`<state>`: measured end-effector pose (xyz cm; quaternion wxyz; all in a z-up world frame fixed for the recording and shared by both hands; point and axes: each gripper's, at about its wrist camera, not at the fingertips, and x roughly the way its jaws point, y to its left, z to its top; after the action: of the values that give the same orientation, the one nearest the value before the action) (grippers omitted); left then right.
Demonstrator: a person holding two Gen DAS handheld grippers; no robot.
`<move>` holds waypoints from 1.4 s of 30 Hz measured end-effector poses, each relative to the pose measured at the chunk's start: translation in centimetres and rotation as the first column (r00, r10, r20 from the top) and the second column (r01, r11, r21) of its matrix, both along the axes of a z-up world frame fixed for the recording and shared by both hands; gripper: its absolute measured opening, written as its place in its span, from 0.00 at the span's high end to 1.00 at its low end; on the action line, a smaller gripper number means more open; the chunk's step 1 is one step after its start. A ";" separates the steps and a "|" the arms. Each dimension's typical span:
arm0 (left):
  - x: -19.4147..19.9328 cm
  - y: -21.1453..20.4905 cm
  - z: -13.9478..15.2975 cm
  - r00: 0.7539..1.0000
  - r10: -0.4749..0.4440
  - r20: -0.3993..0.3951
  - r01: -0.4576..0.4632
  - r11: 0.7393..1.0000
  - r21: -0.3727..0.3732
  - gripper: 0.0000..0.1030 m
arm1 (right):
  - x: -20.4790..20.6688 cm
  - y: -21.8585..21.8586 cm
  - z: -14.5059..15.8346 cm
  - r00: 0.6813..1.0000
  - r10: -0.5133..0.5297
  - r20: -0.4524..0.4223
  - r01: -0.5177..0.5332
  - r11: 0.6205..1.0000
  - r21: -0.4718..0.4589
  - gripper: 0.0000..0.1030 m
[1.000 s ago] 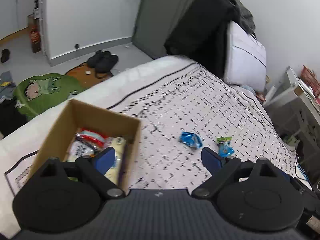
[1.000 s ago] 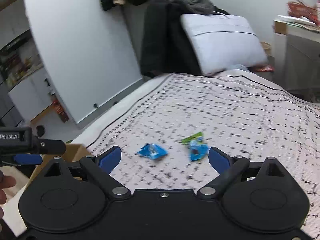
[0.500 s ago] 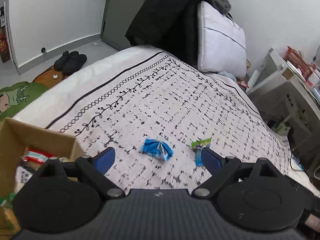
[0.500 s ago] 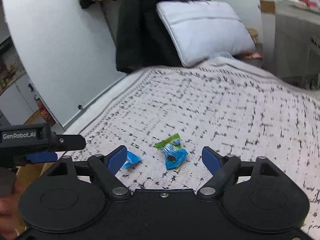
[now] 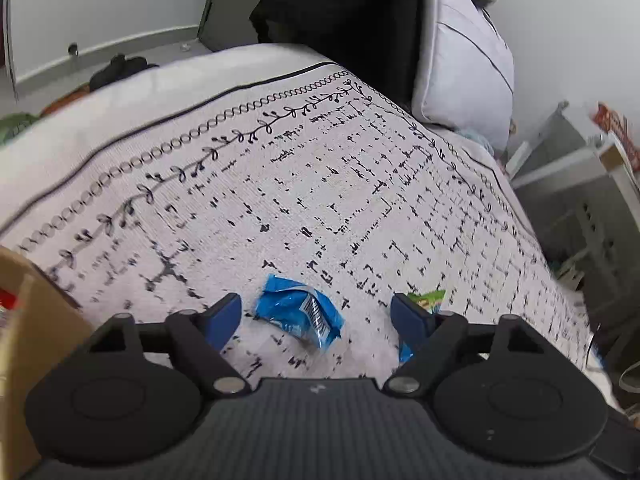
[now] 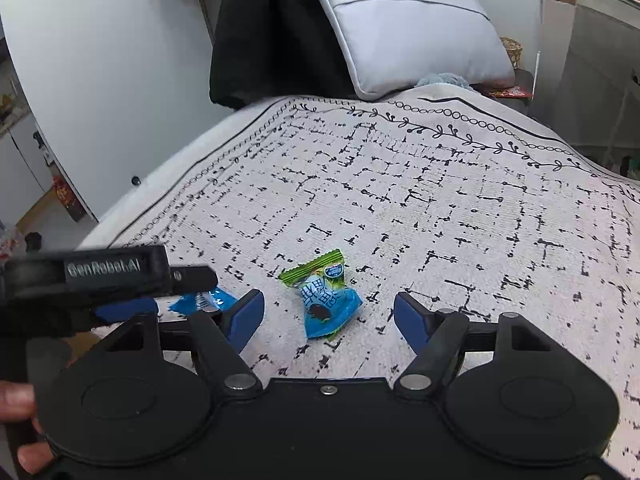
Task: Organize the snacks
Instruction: 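Move both open tools back over the two remaining blue packets, then grasp the blue-and-green candy with the right tool while the left tool grasps the blue packet, then carry both blue packets over the cardboard box with both tools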
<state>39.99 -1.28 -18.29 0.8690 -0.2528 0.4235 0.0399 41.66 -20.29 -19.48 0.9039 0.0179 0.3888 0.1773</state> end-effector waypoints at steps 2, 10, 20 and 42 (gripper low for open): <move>0.3 0.1 -1.1 1.000 0.004 -0.013 -0.004 1.000 0.001 0.26 | 0.6 0.5 -0.6 1.000 0.010 -0.004 -0.011 1.000 -0.025 0.33; 1.0 0.5 -3.0 1.000 -0.018 0.013 0.018 1.000 -0.001 0.29 | 2.0 2.0 -2.5 0.999 0.040 -0.017 -0.041 0.996 -0.081 0.37; 1.1 0.9 -3.2 1.000 0.001 0.019 -0.001 1.000 0.000 0.57 | 2.4 2.6 -3.8 1.000 0.021 0.017 -0.019 0.991 -0.132 0.47; -3.1 1.5 3.5 0.993 0.003 0.119 -0.009 0.999 0.049 0.64 | -1.4 3.9 1.7 0.991 0.071 0.112 -0.062 0.995 -0.081 0.71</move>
<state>36.84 0.17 -14.81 0.8985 -0.2345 0.3691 0.0376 40.28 -16.43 -17.81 0.9184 -0.0404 0.3431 0.1929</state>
